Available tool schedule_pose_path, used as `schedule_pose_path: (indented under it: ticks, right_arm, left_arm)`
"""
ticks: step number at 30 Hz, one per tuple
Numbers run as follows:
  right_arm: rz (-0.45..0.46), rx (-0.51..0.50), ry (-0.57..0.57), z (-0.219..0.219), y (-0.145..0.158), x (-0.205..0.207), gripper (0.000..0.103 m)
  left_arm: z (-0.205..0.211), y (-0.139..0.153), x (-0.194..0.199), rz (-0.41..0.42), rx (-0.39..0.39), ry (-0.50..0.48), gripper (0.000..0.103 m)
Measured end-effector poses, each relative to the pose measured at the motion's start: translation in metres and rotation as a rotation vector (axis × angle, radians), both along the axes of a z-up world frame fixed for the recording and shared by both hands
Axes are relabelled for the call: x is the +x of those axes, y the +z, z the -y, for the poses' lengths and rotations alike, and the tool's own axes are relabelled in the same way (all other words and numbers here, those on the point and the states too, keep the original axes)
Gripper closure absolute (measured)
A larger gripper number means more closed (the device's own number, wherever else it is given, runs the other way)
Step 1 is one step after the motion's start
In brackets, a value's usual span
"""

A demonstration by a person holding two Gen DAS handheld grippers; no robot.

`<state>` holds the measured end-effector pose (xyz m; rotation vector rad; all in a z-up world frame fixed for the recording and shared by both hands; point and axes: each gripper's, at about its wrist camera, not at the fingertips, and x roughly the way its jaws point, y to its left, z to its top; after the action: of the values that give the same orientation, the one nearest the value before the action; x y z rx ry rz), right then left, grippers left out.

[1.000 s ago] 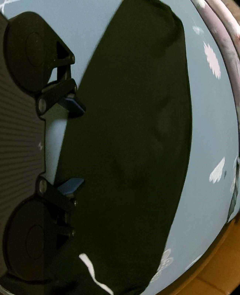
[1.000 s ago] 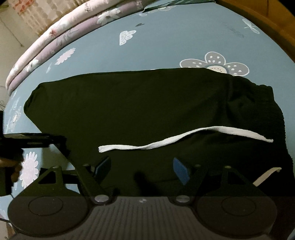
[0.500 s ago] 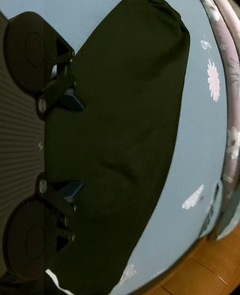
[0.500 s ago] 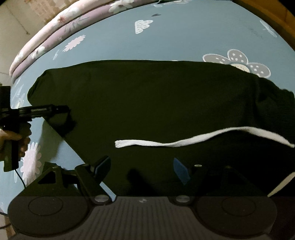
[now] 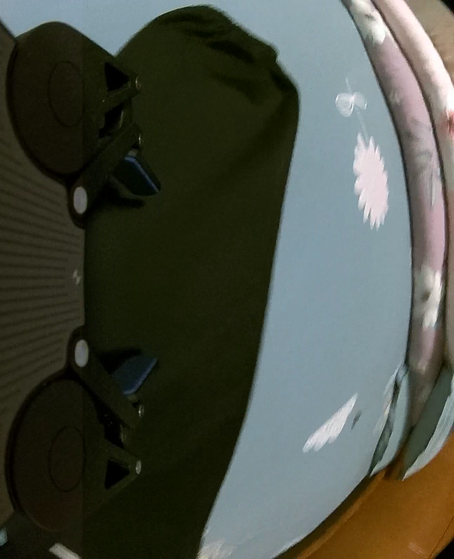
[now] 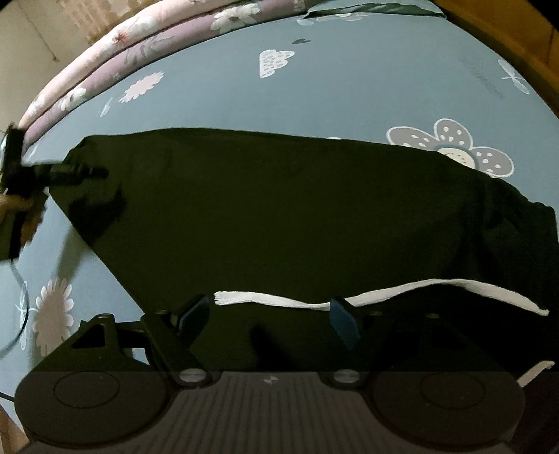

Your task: Fold clothes

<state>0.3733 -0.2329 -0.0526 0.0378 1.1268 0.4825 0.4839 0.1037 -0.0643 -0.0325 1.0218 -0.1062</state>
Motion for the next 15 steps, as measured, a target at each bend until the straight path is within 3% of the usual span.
schedule_pose_path:
  ticks: [4, 6, 12, 15]
  right_arm:
    - [-0.015, -0.007, 0.012, -0.008, -0.006, -0.002, 0.023]
    - [-0.021, -0.016, 0.022, -0.013, -0.008, -0.002, 0.023]
    - [-0.021, -0.015, 0.028, -0.025, -0.008, 0.003, 0.023]
    - [-0.014, -0.015, 0.043, -0.033, -0.007, 0.004, 0.023]
  left_arm:
    - [-0.052, -0.020, 0.029, 0.001, -0.044, 0.132, 0.005]
    - [-0.073, -0.019, 0.030, 0.050, -0.068, 0.160, 0.005]
    - [-0.114, -0.011, 0.030, 0.016, 0.067, 0.226, 0.005]
    - [-0.116, 0.003, 0.025, 0.047, 0.042, 0.218, 0.005]
